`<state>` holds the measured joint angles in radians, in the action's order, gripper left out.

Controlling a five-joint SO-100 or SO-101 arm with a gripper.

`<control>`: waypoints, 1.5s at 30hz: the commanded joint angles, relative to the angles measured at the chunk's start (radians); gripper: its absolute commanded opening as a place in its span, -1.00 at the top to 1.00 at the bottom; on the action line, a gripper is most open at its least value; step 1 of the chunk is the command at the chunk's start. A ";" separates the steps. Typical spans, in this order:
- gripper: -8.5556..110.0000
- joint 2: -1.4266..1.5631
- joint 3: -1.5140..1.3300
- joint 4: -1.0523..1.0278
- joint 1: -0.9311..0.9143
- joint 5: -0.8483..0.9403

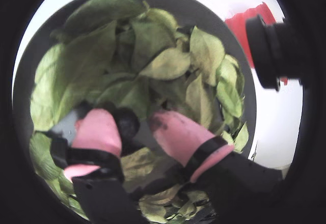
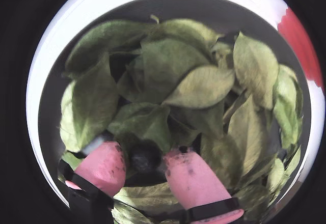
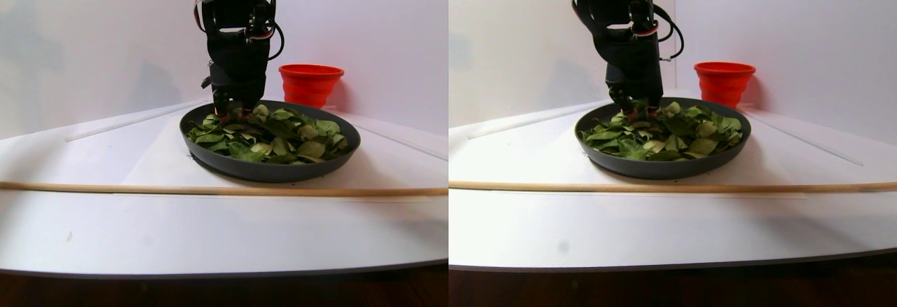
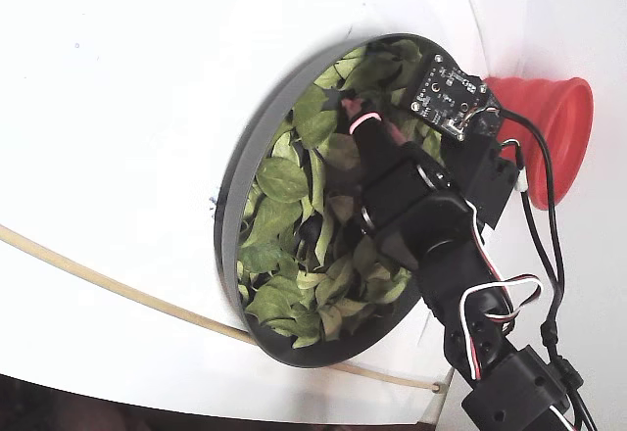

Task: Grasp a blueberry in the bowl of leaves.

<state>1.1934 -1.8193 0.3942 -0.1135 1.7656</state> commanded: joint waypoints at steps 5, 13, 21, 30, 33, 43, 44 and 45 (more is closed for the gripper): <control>0.61 0.023 0.058 0.034 -0.015 -0.017; 0.60 0.006 0.067 0.044 -0.014 -0.023; 0.60 -0.003 0.060 0.052 -0.011 -0.026; 0.61 -0.015 0.054 0.058 -0.009 -0.028; 0.63 -0.017 0.051 0.058 -0.009 -0.023; 0.67 -0.034 0.049 0.058 -0.015 -0.012; 0.68 -0.031 0.046 0.058 -0.018 -0.009; 0.68 -0.026 0.044 0.058 -0.018 -0.009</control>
<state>1.1474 -1.8040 0.4403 -0.1135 1.7503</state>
